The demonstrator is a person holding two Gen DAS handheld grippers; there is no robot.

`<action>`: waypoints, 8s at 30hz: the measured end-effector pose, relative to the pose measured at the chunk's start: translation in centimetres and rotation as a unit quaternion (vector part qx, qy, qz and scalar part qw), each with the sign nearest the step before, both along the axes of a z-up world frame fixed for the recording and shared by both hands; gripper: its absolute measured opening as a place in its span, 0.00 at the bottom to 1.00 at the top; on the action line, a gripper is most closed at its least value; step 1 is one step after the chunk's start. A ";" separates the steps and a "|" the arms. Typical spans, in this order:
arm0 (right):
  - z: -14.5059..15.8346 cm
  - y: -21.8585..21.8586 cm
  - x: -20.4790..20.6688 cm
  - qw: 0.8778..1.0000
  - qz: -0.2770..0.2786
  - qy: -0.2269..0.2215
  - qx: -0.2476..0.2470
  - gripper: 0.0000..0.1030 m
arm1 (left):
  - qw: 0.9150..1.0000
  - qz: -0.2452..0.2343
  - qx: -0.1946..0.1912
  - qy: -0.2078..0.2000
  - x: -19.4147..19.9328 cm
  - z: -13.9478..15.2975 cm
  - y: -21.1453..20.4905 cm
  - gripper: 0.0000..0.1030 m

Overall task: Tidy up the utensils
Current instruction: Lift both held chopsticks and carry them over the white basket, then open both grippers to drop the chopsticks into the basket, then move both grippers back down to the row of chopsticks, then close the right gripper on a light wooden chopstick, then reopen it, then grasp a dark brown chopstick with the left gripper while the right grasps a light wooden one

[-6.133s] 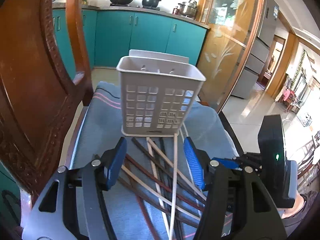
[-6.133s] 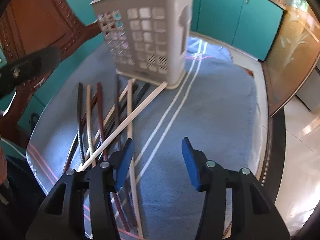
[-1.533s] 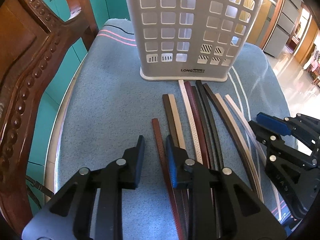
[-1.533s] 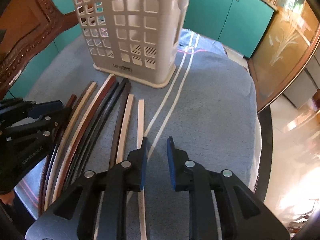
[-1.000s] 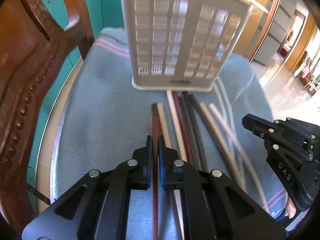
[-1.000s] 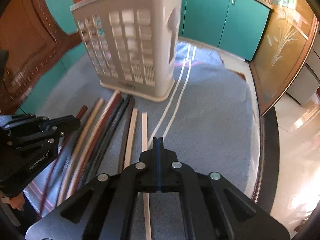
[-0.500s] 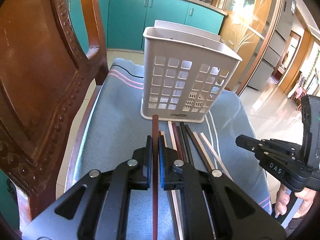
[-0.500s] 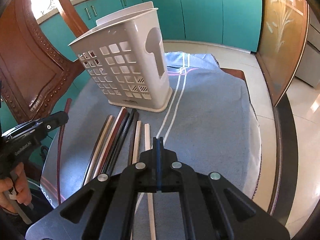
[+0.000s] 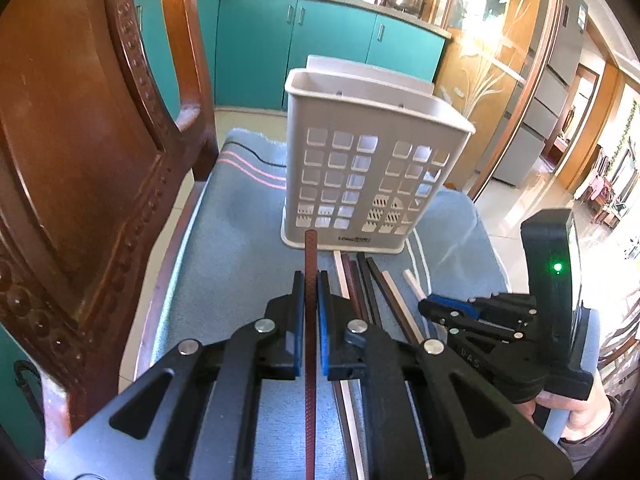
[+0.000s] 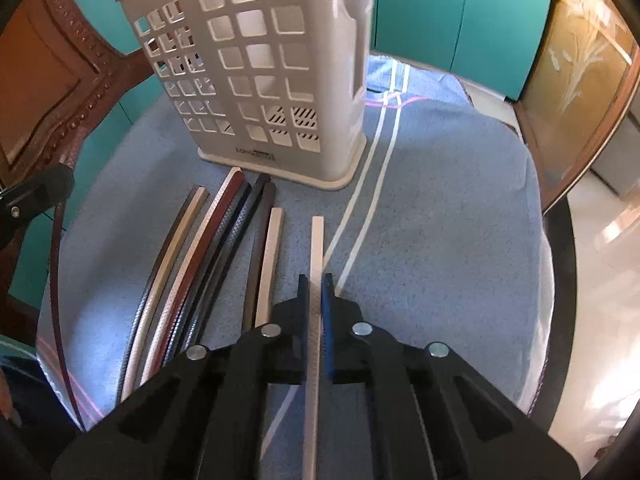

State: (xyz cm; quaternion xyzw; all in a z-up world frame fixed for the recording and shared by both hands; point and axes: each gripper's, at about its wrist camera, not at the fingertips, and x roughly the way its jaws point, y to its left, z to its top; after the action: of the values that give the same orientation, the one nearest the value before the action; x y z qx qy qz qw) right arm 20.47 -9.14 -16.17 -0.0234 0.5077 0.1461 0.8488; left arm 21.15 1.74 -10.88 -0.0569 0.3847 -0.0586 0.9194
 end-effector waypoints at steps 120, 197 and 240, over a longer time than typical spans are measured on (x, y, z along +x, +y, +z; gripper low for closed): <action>0.6 3.5 -6.9 0.997 0.056 -0.032 -0.048 0.43 | 0.983 0.072 0.013 -0.171 -3.7 7.2 2.5 0.60; 0.6 -1.9 -5.0 0.998 -0.041 0.021 0.053 0.21 | 0.989 0.008 0.021 0.145 0.7 -6.8 1.2 0.66; 0.7 -2.0 -5.0 0.998 -0.061 0.009 0.012 0.24 | 0.989 -0.013 0.032 0.147 1.0 -7.2 0.3 0.31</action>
State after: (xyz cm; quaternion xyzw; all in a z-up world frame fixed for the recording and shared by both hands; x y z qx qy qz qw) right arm 15.47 -11.12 -15.49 0.0196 0.5140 0.1005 0.8516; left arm 22.20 1.99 -18.09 -0.0306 0.5178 -0.0491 0.8536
